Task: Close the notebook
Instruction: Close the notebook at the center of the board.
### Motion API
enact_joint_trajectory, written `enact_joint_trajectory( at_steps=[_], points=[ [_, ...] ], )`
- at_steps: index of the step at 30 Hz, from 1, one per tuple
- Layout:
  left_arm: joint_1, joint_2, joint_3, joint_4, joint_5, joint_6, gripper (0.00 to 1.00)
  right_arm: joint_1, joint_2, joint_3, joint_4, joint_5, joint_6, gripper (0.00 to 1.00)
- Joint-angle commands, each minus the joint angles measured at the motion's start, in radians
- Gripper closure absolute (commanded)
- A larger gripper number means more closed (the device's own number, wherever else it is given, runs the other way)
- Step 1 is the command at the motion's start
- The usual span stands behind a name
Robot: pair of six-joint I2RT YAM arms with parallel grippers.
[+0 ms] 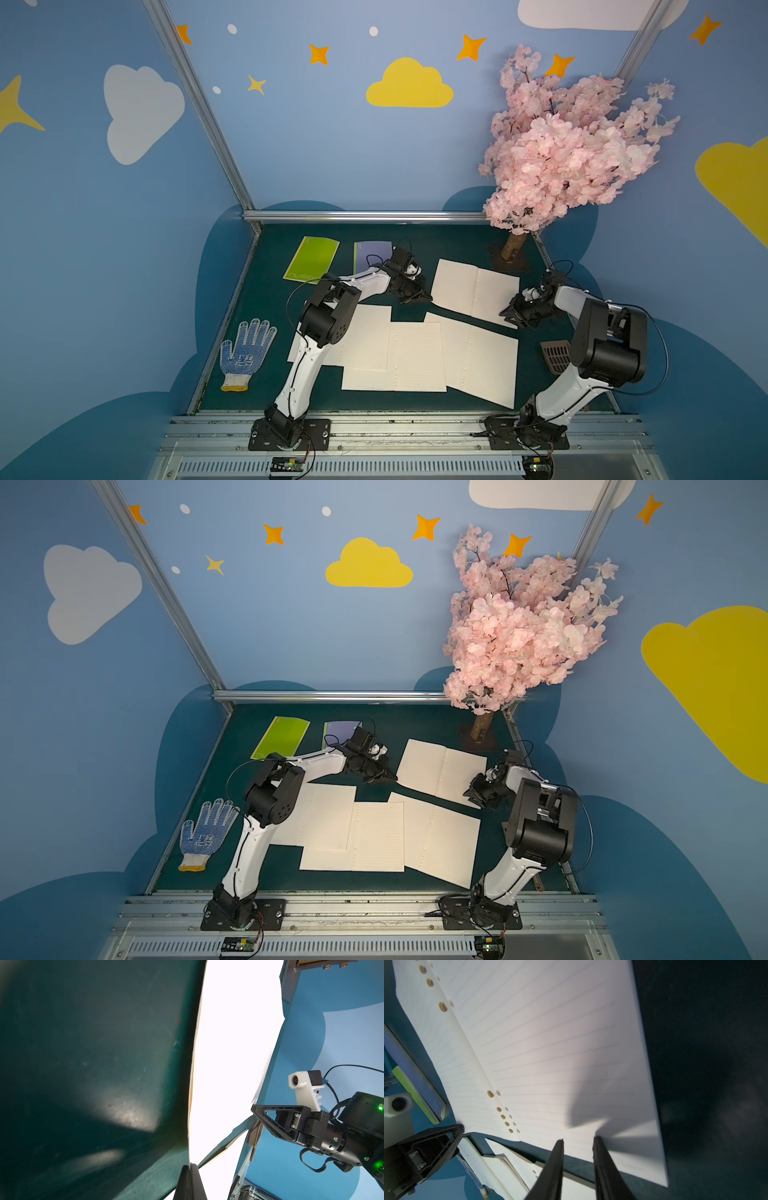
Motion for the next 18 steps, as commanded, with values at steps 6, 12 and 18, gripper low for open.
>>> enact_joint_trajectory(
  at_steps=[6, 12, 18],
  points=[
    [0.046, -0.094, -0.033, -0.055, -0.043, 0.058, 0.97, 0.000, -0.036, -0.006, -0.009, -0.028, -0.002, 0.72],
    [0.085, -0.149, -0.082, -0.081, -0.066, 0.093, 0.97, 0.006, -0.044, 0.005, -0.015, -0.032, -0.003, 0.72],
    [0.125, -0.212, -0.145, -0.106, -0.076, 0.133, 0.97, 0.028, -0.021, 0.031, -0.015, -0.043, -0.003, 0.72]
  ],
)
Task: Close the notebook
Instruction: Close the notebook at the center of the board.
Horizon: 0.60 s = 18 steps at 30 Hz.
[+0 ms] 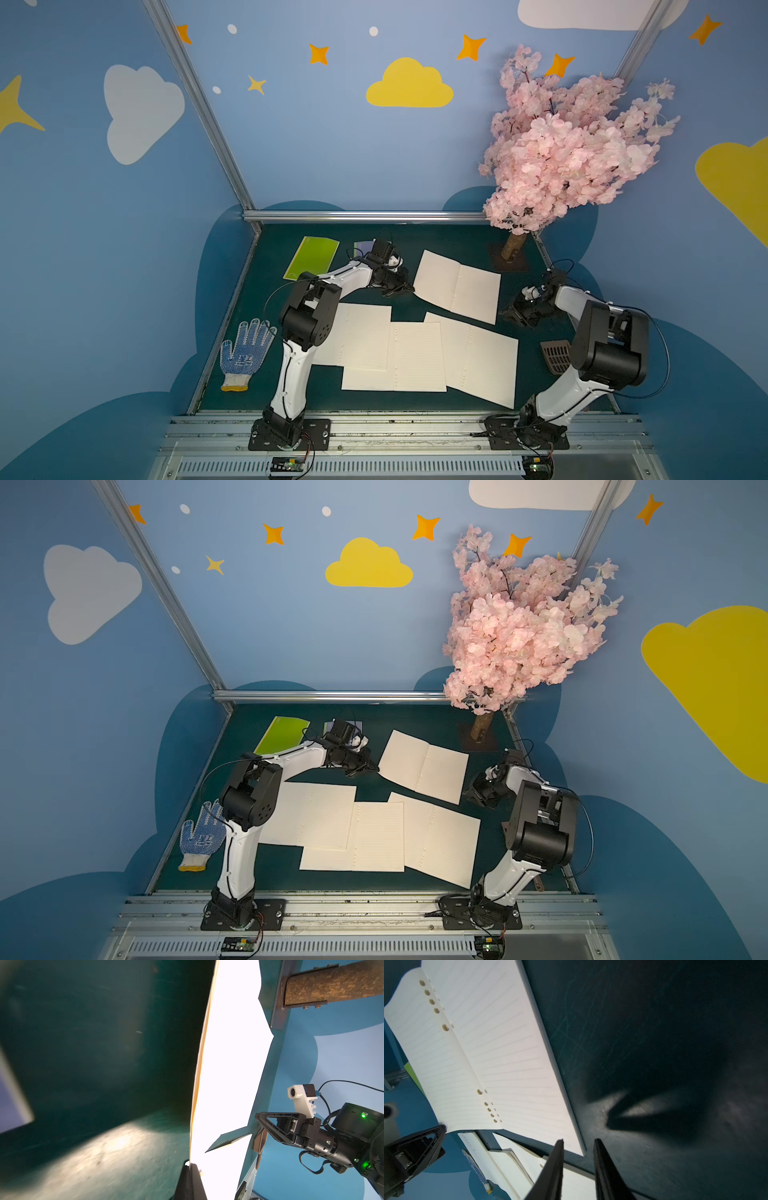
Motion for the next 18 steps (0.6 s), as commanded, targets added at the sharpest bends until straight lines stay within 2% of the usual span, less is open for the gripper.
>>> enact_joint_trajectory(
  at_steps=[1, 18],
  points=[
    [0.022, -0.060, -0.026, -0.047, -0.021, 0.051, 0.97, 0.021, 0.002, 0.034, -0.013, -0.015, -0.003, 0.72],
    [0.099, -0.198, -0.159, -0.097, -0.065, 0.115, 0.97, 0.164, 0.109, 0.163, -0.005, -0.010, 0.029, 0.72]
  ],
)
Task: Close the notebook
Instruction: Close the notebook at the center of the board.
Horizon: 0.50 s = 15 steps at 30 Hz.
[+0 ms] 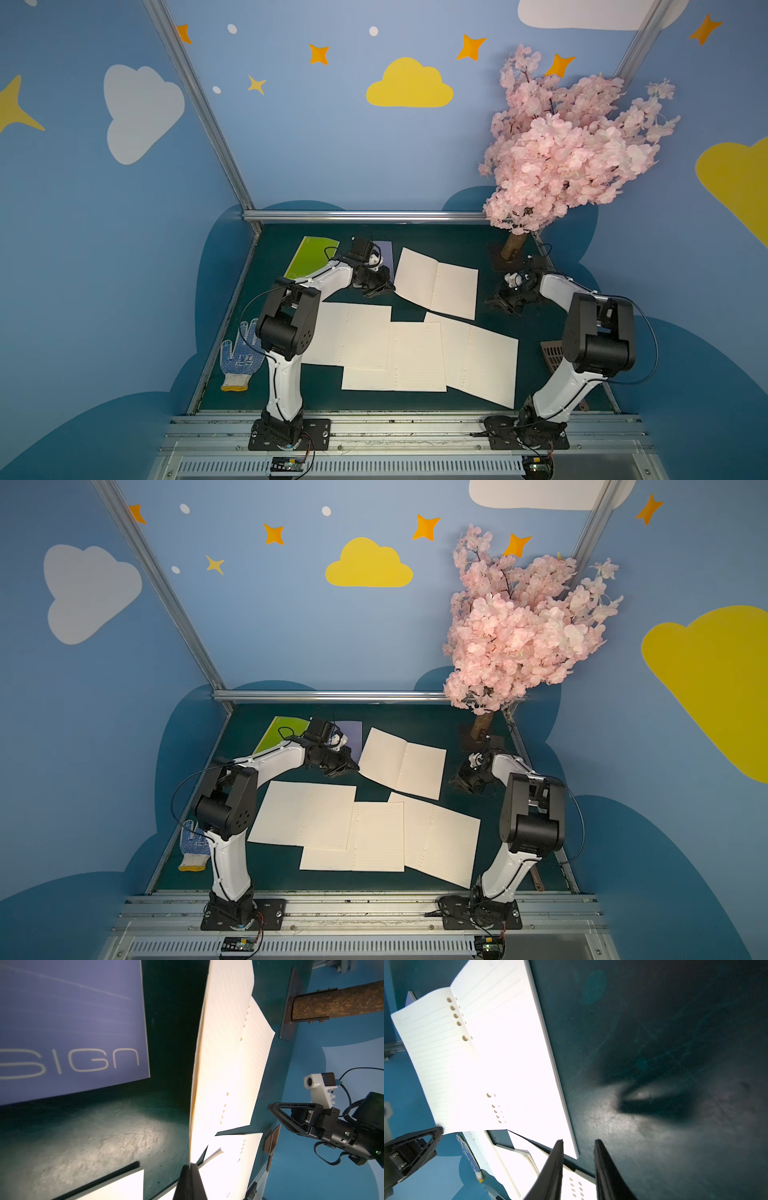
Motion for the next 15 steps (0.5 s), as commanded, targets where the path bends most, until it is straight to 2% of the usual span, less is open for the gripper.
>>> enact_joint_trajectory(
  at_steps=[1, 15],
  points=[
    [0.012, -0.044, -0.018, -0.032, -0.019, 0.033, 0.97, 0.021, 0.031, 0.033, -0.005, -0.006, 0.019, 0.72],
    [0.044, -0.117, -0.057, -0.059, -0.018, 0.054, 0.97, 0.081, 0.115, 0.095, -0.002, -0.027, 0.022, 0.72]
  ],
)
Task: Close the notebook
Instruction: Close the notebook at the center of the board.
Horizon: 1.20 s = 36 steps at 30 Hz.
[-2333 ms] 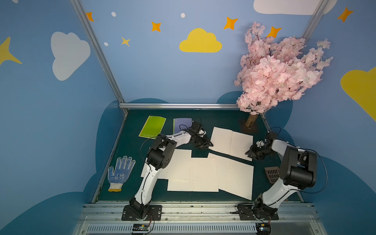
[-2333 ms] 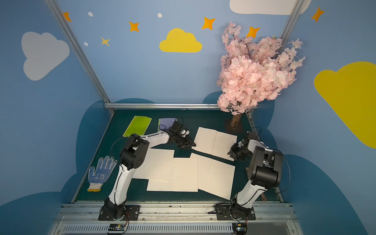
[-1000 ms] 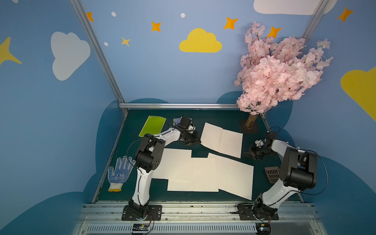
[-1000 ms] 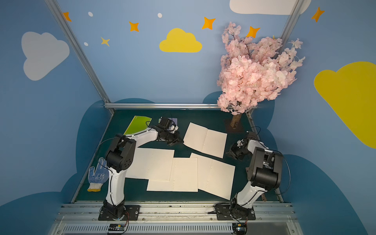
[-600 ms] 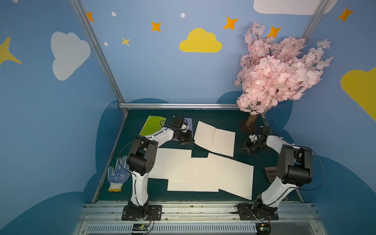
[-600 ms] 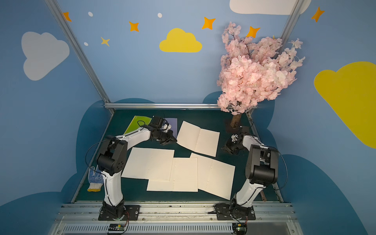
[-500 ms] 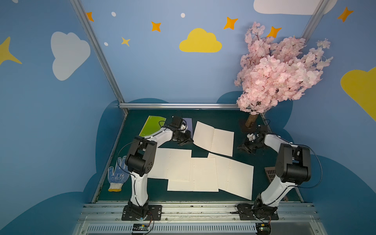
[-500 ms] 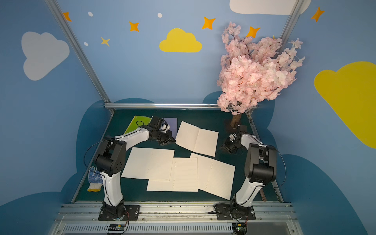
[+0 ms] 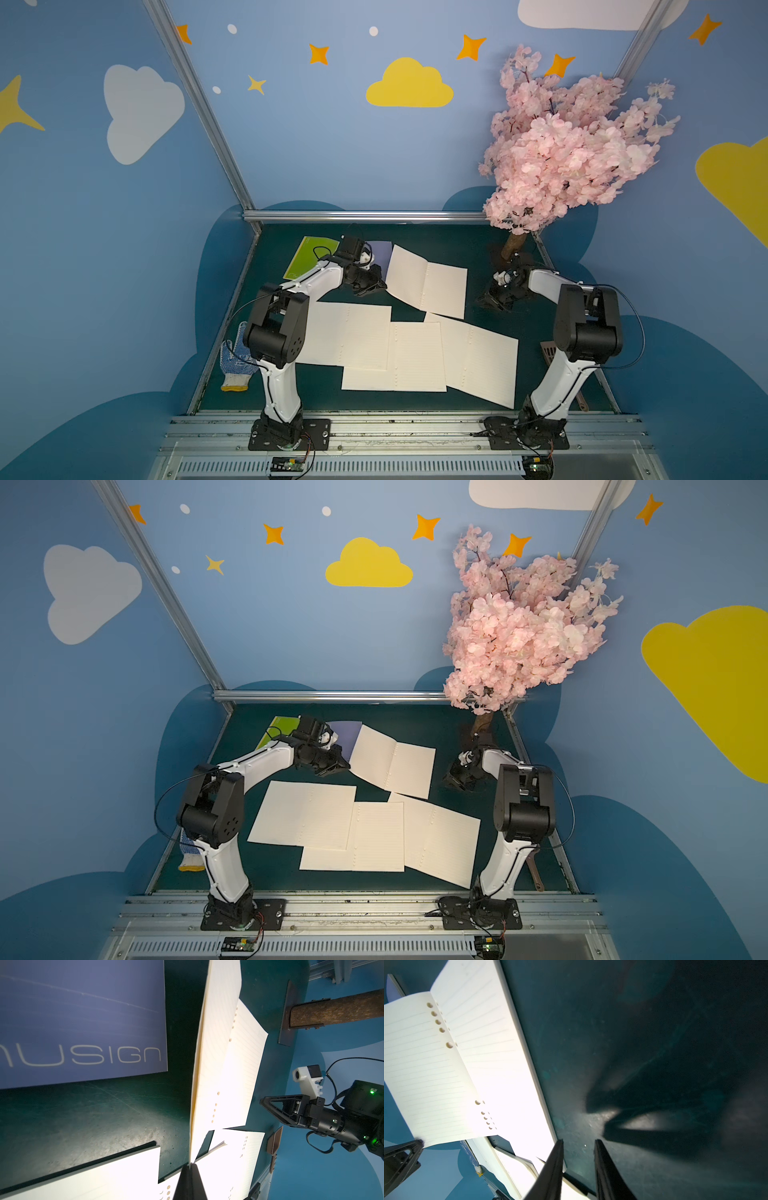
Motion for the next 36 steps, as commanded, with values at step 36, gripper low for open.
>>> enact_joint_trajectory(
  at_steps=[36],
  points=[
    [-0.083, -0.012, 0.060, 0.114, 0.119, 0.027, 0.80, 0.130, 0.115, 0.137, -0.033, -0.053, 0.005, 0.72]
  ],
)
